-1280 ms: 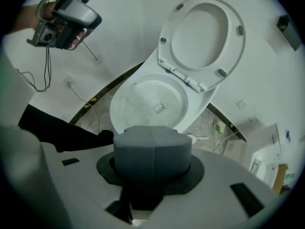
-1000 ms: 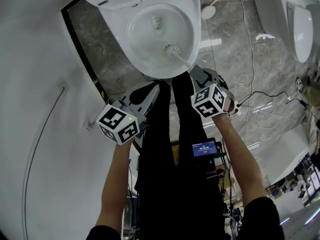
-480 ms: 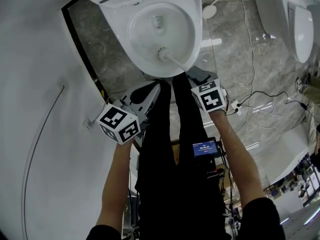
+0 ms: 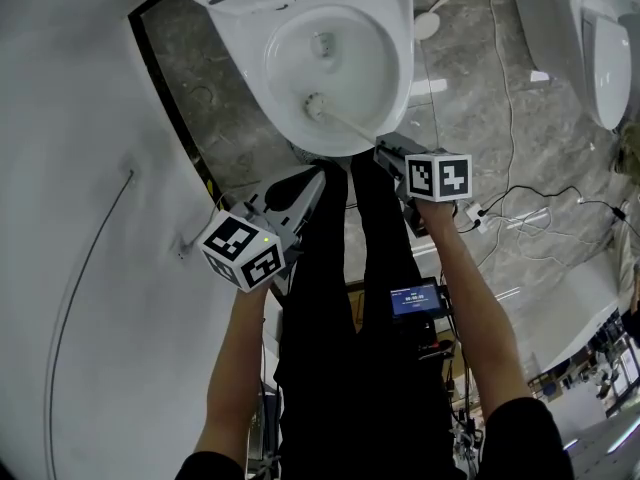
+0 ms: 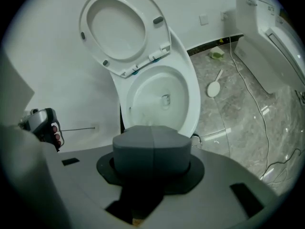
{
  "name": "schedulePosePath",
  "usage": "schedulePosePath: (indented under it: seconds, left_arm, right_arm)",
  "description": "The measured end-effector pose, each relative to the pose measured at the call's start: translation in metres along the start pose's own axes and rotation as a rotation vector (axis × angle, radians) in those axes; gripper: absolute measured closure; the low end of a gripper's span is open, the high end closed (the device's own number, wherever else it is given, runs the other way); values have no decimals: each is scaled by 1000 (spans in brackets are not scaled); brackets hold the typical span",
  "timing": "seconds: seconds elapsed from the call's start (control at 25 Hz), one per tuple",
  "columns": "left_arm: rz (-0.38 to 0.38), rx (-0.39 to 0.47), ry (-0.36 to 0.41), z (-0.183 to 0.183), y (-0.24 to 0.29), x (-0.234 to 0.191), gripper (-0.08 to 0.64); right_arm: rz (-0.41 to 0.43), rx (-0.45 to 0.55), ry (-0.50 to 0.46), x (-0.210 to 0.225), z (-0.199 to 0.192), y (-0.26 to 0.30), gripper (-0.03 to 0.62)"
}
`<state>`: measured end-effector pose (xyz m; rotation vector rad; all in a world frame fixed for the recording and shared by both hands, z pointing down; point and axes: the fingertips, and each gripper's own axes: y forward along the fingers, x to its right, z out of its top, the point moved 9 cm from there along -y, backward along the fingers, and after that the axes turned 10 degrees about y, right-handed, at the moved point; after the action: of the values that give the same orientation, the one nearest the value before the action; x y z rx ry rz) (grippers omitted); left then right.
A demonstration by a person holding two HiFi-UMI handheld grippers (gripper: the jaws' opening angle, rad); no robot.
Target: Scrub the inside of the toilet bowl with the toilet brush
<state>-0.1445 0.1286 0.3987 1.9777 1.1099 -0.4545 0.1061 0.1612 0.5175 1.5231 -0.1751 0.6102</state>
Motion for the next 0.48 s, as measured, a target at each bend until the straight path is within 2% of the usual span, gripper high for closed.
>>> schedulePosePath:
  seconds: [0.28, 0.48]
  left_arm:
    - [6, 0, -2, 0, -5, -7, 551]
    - [4, 0, -5, 0, -5, -10, 551]
  right_arm:
    - [-2, 25, -44, -22, 10, 12, 436]
    - [26, 23, -88, -40, 21, 19, 436]
